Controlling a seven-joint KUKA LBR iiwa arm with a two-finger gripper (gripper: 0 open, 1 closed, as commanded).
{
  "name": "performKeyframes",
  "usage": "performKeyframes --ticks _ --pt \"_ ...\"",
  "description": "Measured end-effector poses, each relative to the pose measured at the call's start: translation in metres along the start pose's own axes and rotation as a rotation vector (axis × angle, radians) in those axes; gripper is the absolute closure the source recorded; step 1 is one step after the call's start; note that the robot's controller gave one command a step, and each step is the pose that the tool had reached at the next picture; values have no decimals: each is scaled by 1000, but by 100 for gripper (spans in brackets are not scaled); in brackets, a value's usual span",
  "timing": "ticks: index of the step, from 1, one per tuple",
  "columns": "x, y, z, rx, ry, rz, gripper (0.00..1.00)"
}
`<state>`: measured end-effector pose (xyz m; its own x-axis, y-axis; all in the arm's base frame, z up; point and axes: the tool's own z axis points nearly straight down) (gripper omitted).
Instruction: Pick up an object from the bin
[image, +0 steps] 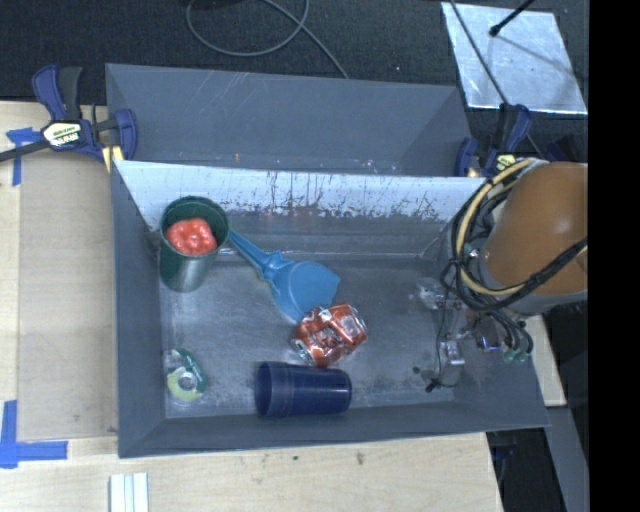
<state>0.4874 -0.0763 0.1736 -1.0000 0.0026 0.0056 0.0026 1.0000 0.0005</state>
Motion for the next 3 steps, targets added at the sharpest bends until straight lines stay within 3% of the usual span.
performKeyframes --ticks 1,2,3 --pt "-2 0 -4 1 -9 -3 0" --pt "-48 33 9 3 -8 -26 0" --pt "-60 56 26 0 -15 -35 0"
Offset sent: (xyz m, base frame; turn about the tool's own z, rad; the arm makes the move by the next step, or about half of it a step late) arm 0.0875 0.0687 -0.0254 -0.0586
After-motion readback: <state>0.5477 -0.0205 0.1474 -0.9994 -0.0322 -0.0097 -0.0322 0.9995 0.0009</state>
